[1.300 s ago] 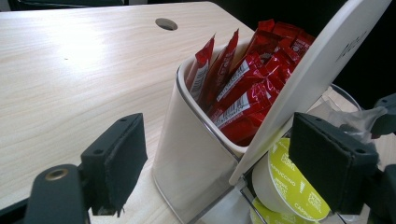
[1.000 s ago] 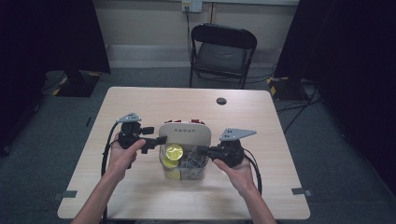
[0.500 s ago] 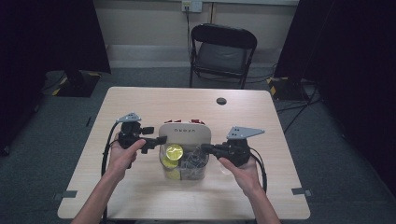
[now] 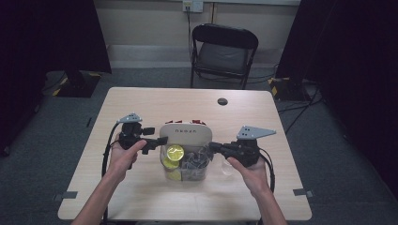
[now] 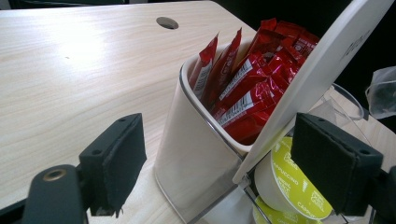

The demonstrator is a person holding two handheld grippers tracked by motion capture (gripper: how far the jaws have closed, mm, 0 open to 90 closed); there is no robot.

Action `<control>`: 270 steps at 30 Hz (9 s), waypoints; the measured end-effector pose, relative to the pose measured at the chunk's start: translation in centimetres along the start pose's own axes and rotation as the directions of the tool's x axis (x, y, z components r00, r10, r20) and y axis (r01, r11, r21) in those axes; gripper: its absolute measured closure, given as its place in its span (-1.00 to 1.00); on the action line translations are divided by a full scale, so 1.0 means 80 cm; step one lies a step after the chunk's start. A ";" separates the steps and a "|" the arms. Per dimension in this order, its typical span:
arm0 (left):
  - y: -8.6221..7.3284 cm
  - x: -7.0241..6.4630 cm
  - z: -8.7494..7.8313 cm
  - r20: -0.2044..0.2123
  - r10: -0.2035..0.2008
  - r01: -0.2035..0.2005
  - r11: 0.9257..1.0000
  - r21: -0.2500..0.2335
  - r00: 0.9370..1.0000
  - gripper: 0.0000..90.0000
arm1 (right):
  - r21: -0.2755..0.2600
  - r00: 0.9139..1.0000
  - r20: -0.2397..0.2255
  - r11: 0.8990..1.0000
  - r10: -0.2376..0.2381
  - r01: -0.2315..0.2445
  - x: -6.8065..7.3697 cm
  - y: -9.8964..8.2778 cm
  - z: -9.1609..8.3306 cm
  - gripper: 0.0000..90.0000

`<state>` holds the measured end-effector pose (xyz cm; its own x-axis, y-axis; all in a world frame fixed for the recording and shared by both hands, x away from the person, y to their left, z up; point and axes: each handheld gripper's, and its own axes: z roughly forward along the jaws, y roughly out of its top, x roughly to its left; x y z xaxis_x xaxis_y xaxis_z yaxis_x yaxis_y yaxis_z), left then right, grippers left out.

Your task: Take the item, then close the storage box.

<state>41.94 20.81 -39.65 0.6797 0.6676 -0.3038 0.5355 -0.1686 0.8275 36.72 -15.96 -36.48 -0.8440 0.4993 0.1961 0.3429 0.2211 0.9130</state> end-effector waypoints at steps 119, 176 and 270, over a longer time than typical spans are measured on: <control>-0.002 -0.001 0.004 0.003 -0.010 0.010 1.000 0.020 1.000 -0.59 | 0.067 0.957 0.264 0.987 0.123 -0.145 -0.049 -0.081 -0.071 0.26; 0.016 0.029 -0.018 -0.020 -0.054 0.053 0.997 -0.052 0.998 -0.54 | 0.241 0.820 0.571 0.946 0.043 -0.217 -0.072 -0.191 -0.054 -0.70; -0.029 -0.013 0.000 0.020 0.025 -0.027 0.994 0.105 0.999 -0.66 | 0.241 0.816 0.576 0.946 0.042 -0.219 -0.072 -0.191 -0.054 -0.72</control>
<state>39.99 20.50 -41.21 0.7031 0.6482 -0.2925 0.5664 -0.2618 0.7814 34.53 -25.81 -50.04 -0.4365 0.8997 -0.0075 0.6084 0.3013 0.7342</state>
